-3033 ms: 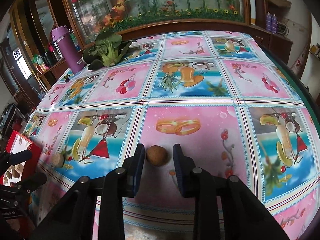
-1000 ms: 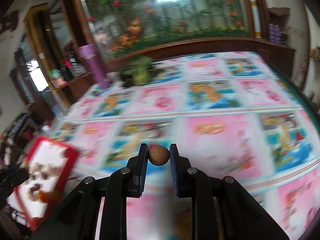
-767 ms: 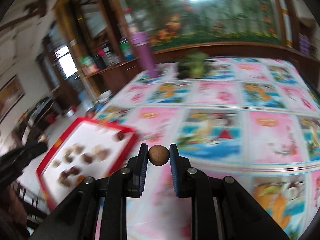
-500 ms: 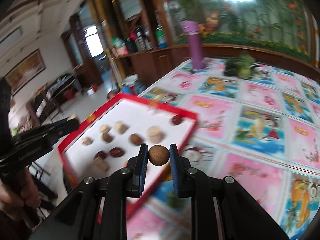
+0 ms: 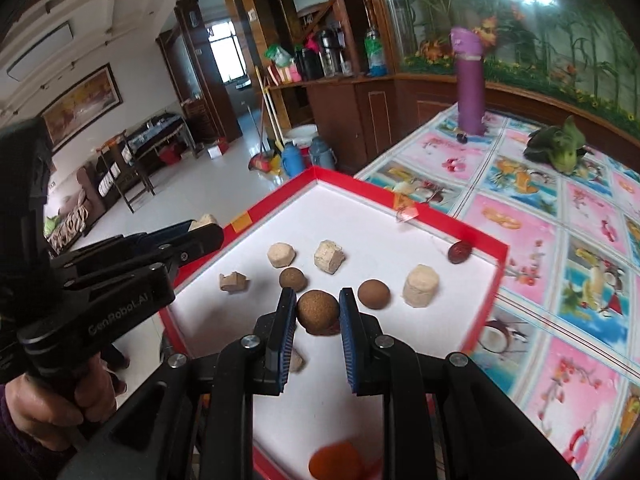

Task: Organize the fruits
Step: 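Carry both brown nuts over the tray and open both grippers to drop them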

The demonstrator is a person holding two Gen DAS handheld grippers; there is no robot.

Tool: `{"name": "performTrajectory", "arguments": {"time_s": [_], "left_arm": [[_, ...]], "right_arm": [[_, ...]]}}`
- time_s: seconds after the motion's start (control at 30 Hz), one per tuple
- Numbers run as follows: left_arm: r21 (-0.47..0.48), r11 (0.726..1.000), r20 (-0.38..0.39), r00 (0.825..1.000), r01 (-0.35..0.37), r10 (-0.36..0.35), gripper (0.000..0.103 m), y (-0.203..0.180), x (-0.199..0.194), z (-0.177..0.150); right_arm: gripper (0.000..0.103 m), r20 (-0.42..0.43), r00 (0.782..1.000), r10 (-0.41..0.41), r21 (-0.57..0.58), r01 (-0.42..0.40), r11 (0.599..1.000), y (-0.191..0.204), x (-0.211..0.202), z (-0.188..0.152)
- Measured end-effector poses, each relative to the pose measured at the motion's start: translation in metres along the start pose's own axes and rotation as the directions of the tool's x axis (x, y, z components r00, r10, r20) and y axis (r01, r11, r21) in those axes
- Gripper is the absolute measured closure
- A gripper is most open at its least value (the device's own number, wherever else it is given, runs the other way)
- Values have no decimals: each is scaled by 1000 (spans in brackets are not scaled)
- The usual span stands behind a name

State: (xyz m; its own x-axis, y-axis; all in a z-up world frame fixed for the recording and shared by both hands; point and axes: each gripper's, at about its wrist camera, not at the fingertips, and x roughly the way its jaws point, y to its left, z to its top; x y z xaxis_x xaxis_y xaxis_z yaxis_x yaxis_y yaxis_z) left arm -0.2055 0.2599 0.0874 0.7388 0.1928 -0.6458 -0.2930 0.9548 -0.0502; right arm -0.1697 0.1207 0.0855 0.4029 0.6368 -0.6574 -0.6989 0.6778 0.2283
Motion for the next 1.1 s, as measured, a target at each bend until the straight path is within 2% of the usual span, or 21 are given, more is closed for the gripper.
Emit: {"name": "performTrajectory", "arguments": {"time_s": [0.13,0.23,0.5,1.1], "left_arm": [[22,1000,-51,999,-7,8,77,-3,19,-1],[34,999,-87,996,2,1,77,-7,30,-6],[60,998,-120,993,-16,23,77,-13,42,-12],[72,997,-124,992,-27,35,77,-18,43,-13]], "right_arm": [[83,-85,996,5,66,0,998,-14,25,2],[83,-110,994,-9,78,18,997,-22,33,0],[83,-134,990,-35,72,45,996,-25,42,-6],[83,-141,989,-45,80,57,995,-30,44,-7]]}}
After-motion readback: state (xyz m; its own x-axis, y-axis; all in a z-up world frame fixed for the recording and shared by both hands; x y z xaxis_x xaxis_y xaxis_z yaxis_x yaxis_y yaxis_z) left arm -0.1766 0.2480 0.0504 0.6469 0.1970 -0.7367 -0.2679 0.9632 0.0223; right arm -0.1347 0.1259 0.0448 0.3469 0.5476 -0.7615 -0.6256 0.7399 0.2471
